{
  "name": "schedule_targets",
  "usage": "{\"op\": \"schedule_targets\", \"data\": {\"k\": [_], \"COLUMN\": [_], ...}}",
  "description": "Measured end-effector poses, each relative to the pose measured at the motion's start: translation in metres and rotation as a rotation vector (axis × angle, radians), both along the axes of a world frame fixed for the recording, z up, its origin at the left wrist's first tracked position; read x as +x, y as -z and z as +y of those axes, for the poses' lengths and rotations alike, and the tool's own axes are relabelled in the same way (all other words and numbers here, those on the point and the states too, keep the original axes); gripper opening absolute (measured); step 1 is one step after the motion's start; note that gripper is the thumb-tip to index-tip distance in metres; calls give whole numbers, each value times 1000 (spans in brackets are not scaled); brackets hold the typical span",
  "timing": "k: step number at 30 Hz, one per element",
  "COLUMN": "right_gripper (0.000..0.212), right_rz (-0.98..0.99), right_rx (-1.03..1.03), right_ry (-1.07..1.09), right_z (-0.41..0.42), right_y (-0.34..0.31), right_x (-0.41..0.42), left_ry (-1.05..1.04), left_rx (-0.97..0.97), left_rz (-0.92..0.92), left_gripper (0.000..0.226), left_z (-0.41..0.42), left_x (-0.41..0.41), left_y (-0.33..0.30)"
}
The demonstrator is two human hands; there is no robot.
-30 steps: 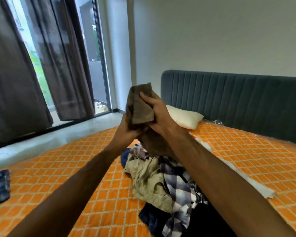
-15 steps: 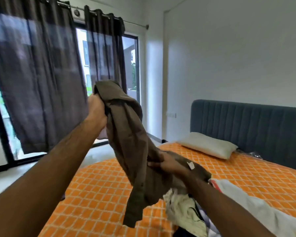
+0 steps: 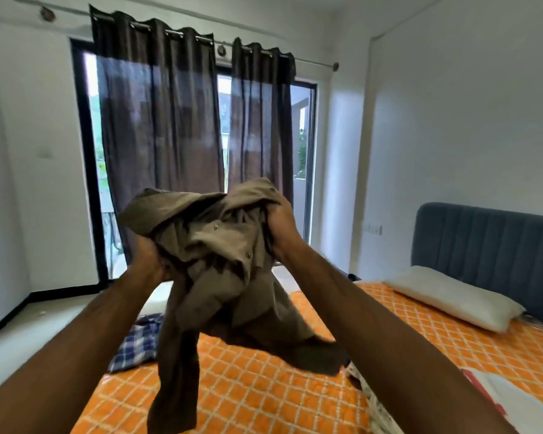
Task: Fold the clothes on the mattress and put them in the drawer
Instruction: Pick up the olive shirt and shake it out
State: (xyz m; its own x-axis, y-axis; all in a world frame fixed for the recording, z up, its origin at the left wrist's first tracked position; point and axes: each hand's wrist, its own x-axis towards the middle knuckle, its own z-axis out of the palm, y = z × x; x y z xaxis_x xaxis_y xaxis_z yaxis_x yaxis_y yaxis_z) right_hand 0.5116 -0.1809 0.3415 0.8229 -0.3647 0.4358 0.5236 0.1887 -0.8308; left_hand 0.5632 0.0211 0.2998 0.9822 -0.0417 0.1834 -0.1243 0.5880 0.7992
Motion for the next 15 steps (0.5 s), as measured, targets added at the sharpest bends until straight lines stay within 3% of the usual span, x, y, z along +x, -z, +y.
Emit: {"op": "schedule_targets", "data": {"k": [3, 6, 8, 10, 12, 15], "right_gripper": [24, 25, 31, 70, 83, 81], "right_rz": [-52, 95, 359, 601, 624, 568], "right_rx": [-53, -276, -725, -1062, -917, -691], "right_ry": [32, 57, -12, -57, -254, -588], "right_z": [11, -14, -35, -43, -35, -7], "right_y": [-2, 49, 97, 134, 158, 174], "right_x": [8, 18, 26, 26, 18, 13], "left_ry": [-23, -50, -72, -126, -100, 95], "left_rx": [-104, -34, 222, 603, 804, 869], "left_rz": [-134, -217, -233, -286, -299, -280], "left_gripper": [69, 54, 32, 30, 39, 41], "left_z": [19, 42, 47, 37, 20, -10], "left_x": [-3, 19, 34, 45, 49, 28], "left_y": [-18, -16, -4, 20, 57, 107]}}
